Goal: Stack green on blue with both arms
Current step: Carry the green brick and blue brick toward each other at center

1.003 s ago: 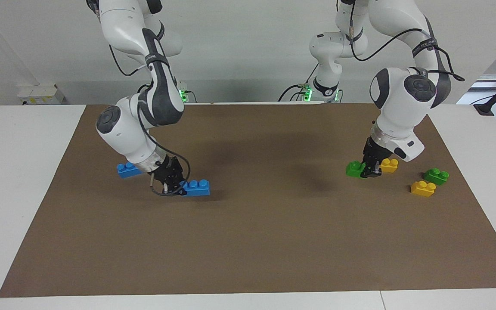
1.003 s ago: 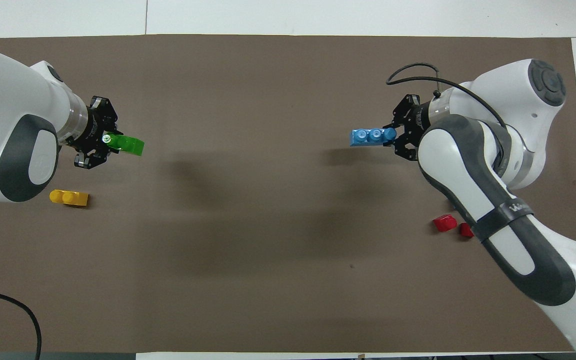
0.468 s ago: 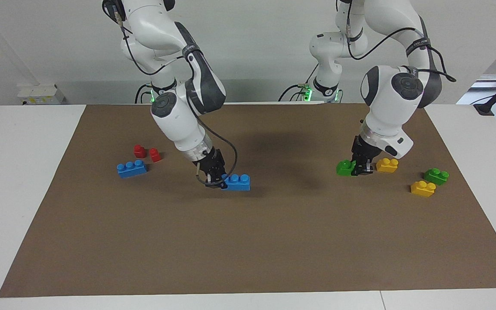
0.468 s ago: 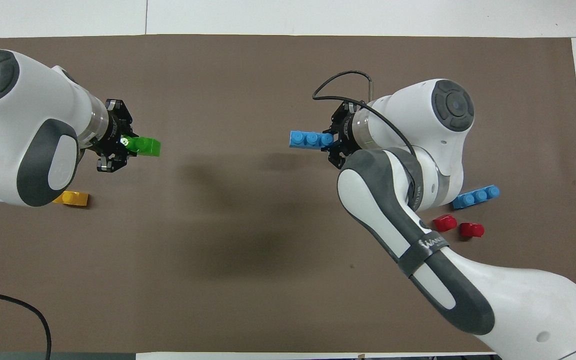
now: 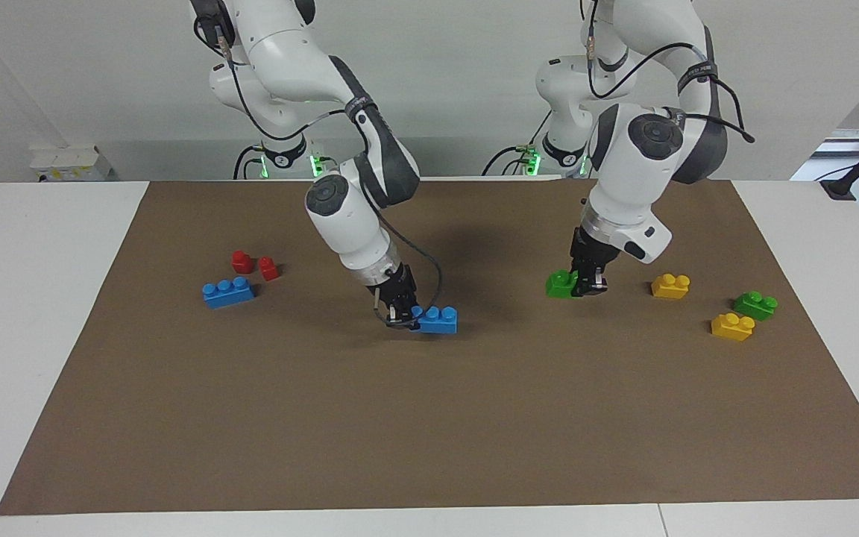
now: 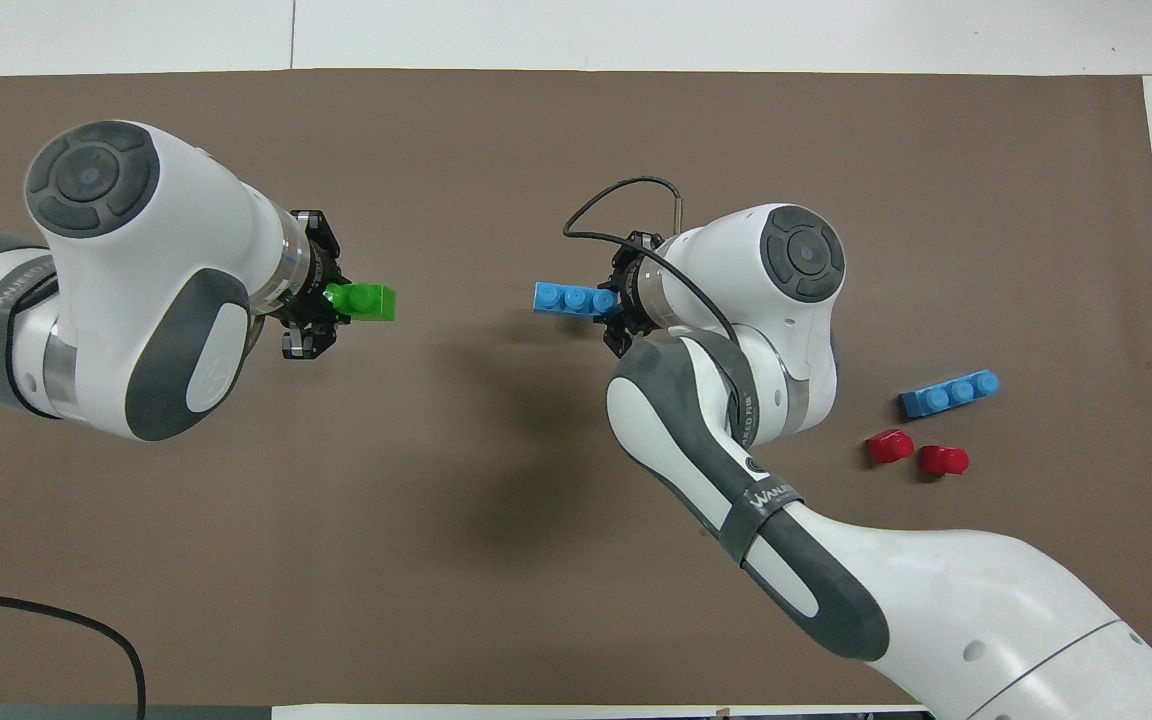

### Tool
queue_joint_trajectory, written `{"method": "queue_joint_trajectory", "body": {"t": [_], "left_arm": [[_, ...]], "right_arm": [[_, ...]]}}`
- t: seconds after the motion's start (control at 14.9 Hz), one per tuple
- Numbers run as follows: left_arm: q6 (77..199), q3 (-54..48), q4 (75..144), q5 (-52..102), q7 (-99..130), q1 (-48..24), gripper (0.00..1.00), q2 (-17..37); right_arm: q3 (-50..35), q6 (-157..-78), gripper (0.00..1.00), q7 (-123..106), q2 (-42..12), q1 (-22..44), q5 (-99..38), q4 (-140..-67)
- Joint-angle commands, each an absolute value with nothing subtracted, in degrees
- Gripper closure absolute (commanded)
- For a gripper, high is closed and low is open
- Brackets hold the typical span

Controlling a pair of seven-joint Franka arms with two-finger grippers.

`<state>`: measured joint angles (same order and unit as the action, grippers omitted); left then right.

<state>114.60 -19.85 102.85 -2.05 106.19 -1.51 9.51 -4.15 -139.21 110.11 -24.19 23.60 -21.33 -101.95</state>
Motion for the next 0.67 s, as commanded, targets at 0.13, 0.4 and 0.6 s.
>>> {"method": "queue_joint_trajectory", "body": {"t": [0.13,0.4,0.6], "left_arm": [[119.18,-19.42,105.38,-1.76,110.38,-4.65,1.00,8.00],[120.15,-19.34,106.69,-2.20,112.50,-8.25,1.00,8.00],[121.11,-19.34,106.96,-2.46,114.52,-10.10,1.00,8.44]], "right_arm": [[-3.96,-141.42,1.00,111.09,-26.37,25.74,-22.41,-102.13],[-3.96,-141.94,1.00,108.90,-26.37,26.28,-21.62,-103.53],[-3.96,-143.52,1.00,108.81,-27.33,27.33,-21.71,-103.62]]}}
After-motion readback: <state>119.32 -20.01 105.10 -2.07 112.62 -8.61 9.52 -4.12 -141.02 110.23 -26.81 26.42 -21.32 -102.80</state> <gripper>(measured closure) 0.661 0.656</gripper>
